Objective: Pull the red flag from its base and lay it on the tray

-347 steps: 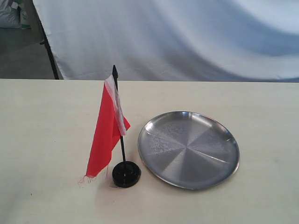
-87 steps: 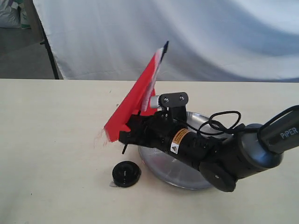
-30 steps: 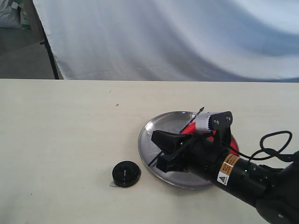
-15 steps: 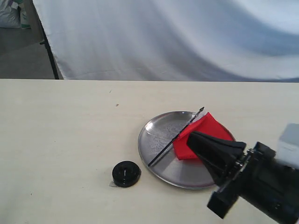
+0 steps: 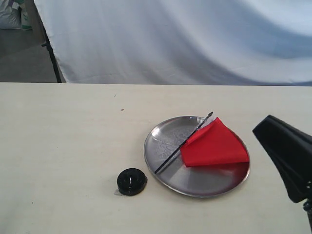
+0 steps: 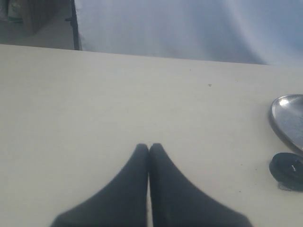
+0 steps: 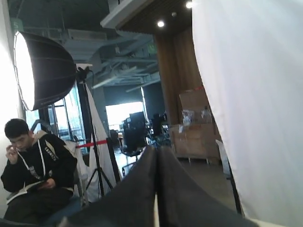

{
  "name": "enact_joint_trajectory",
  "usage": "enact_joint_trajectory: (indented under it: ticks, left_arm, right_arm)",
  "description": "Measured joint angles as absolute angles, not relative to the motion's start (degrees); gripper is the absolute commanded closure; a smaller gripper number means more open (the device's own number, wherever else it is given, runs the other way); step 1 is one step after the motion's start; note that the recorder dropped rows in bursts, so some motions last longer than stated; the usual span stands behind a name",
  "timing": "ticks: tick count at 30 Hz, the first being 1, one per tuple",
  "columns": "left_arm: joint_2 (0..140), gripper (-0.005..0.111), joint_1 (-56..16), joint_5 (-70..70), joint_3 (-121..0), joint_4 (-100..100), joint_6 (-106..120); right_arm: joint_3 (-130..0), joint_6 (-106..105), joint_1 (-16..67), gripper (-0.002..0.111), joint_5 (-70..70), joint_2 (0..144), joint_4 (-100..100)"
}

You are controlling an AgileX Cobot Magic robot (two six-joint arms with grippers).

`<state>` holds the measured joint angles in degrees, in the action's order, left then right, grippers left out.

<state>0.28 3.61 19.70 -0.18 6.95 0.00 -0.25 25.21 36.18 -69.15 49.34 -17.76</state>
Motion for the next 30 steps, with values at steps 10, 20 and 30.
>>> enact_joint_trajectory:
  ticks: [10, 20, 30]
  left_arm:
    - [0.28, 0.107, 3.61, 19.7, -0.18, 6.95, 0.0]
    - [0.28, 0.107, 3.61, 19.7, -0.18, 6.95, 0.0]
    - [0.28, 0.107, 3.61, 19.7, -0.18, 6.95, 0.0]
  right_arm:
    - [-0.25, 27.02, 36.18, 0.108, -68.82, 41.8, -18.54]
    - [-0.15, 26.46, 36.18, 0.108, -43.47, 34.54, -18.97]
    - [-0.16, 25.53, 36.18, 0.108, -9.17, 12.23, -18.32]
